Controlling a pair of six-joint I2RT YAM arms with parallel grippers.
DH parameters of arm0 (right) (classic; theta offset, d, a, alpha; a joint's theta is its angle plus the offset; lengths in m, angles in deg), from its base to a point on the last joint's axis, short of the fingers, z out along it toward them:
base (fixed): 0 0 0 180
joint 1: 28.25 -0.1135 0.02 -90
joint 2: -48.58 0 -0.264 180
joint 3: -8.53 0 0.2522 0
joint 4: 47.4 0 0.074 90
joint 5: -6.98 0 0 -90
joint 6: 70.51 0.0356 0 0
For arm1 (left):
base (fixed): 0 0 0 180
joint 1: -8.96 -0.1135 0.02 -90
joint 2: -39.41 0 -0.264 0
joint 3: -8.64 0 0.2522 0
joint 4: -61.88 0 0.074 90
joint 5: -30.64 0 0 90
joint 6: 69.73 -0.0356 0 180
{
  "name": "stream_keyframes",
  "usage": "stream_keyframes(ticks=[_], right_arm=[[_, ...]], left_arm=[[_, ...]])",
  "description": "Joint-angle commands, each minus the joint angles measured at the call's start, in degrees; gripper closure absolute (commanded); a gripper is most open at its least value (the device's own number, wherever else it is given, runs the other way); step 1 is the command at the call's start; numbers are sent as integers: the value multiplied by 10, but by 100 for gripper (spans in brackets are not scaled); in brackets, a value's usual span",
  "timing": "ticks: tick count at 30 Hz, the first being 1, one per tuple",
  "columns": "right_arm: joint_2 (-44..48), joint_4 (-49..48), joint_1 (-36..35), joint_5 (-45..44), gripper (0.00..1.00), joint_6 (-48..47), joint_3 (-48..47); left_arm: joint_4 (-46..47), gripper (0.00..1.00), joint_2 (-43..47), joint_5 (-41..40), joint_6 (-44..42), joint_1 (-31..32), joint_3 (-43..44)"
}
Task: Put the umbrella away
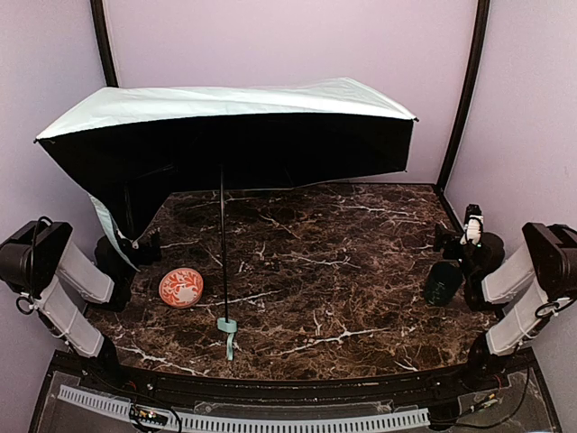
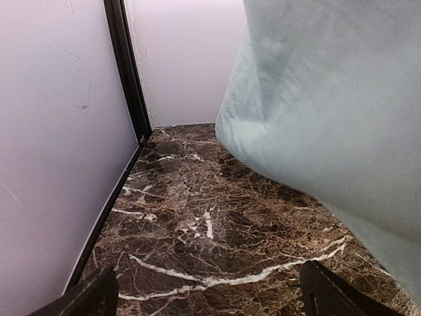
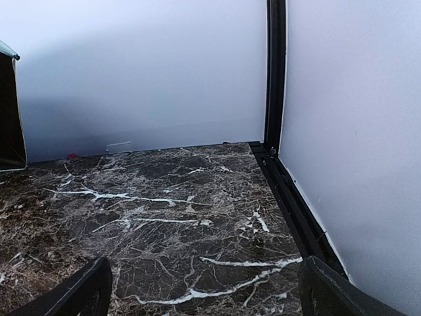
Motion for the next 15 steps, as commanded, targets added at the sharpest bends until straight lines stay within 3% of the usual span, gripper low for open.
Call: stream_keyframes(ticks=[1, 11, 15], right_arm=[[1, -8, -3, -5, 0, -6, -9], [3, -6, -3, -8, 0, -2, -11], [67, 165, -3, -84, 1, 23, -77]], left_arm=[[13, 1, 8, 4, 0, -2, 3], [17, 1, 10, 34, -12, -3, 1], [-18, 2, 56, -57, 36, -6, -10]])
